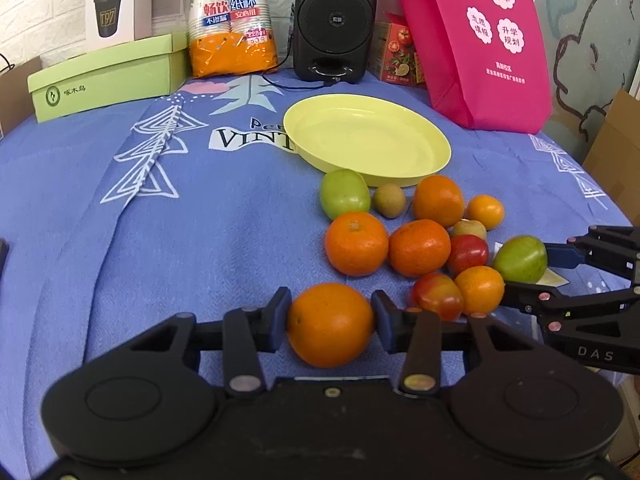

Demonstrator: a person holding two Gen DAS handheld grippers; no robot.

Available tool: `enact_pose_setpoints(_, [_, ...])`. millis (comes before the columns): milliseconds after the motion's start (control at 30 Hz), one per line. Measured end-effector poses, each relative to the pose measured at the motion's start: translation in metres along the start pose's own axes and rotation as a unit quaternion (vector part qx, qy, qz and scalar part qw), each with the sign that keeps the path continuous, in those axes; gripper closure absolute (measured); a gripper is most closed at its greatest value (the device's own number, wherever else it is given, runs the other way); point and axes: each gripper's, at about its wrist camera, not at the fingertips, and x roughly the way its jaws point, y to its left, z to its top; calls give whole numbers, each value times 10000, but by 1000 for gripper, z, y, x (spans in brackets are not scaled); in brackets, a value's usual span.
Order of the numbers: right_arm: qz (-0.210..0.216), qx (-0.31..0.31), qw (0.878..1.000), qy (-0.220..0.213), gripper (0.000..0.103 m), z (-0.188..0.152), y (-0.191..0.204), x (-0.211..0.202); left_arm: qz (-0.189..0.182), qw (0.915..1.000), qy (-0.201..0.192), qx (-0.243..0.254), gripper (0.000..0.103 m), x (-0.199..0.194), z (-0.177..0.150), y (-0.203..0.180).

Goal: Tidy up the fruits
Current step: 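Grasp the large orange with the left tool while the right tool grasps the green mango, then carry the orange with the left tool onto the yellow plate while the right tool places the mango, then open both tools and pull them back toward the fruit pile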

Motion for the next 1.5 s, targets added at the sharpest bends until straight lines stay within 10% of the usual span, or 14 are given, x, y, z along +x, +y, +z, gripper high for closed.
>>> enact_pose_setpoints(567, [-48, 135, 9991, -392, 55, 16, -22, -30, -270, 9987, -420, 55, 60, -26, 44, 2])
enact_pose_setpoints(1167, [-20, 107, 9999, -82, 55, 93, -50, 97, -269, 9991, 79, -304, 60, 124, 136, 1])
enact_pose_setpoints(1333, [5, -10, 10000, -14, 53, 93, -46, 105, -219, 9989, -68, -407, 28, 124, 137, 6])
enact_pose_setpoints(1500, [-64, 66, 9998, -203, 48, 93, -48, 87, -88, 9987, -326, -392, 27, 96, 137, 12])
